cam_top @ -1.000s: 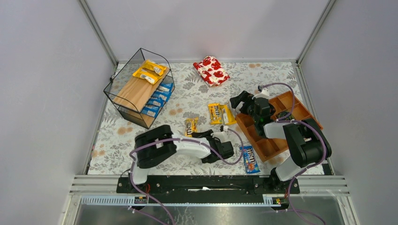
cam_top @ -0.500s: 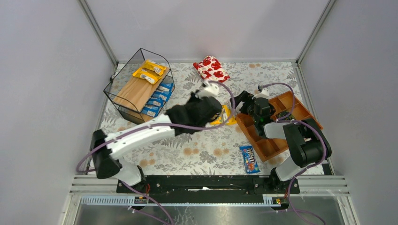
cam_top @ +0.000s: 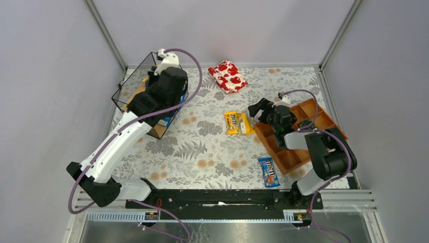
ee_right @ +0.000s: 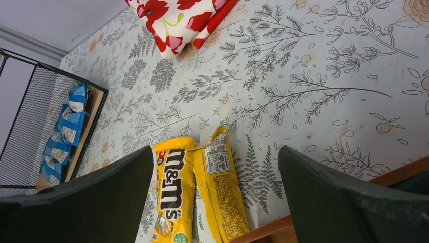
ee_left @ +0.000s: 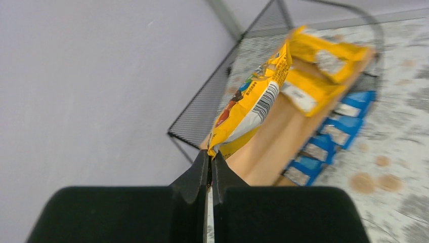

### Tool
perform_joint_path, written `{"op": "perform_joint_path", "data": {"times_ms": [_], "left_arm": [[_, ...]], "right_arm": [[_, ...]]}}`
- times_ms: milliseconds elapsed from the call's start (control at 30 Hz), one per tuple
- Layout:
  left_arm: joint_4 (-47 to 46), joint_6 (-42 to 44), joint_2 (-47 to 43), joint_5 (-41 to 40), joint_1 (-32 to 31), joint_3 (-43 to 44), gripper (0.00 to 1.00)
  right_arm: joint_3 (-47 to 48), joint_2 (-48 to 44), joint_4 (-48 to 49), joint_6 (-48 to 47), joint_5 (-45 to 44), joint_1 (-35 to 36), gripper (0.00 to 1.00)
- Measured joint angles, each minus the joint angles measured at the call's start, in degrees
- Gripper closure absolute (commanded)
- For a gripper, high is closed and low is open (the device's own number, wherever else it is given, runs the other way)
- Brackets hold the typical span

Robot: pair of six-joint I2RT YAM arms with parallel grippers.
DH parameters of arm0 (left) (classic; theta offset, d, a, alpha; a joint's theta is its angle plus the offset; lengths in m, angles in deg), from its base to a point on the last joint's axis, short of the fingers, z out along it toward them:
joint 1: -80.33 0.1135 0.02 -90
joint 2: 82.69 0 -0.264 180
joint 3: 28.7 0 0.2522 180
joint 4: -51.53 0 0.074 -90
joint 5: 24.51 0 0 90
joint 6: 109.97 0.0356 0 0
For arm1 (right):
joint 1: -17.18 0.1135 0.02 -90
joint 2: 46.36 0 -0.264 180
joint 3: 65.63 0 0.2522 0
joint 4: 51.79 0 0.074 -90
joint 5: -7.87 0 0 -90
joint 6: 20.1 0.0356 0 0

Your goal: Place and organize the candy bags onto the shelf

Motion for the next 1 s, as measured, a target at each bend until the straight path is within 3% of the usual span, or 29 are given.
{"op": "perform_joint_path", "data": {"times_ms": [333, 567, 1000], "left_arm": [[-3.0, 1.9, 4.2, -7.5, 11.2, -5.1, 1.00], [-3.1, -1.7, 12.0, -12.1, 13.0, -5.7, 1.00], [5.0, -14.5, 20.7, -14.0, 15.1, -8.8, 1.00]], "right_arm": [[0.0, 0.1, 0.0, 0.2, 0.0, 0.0, 0.00], [0.0, 0.1, 0.0, 0.3, 0.0, 0.0, 0.00], [0.0, 0.2, 0.1, 1.1, 1.1, -0.1, 0.00]]}}
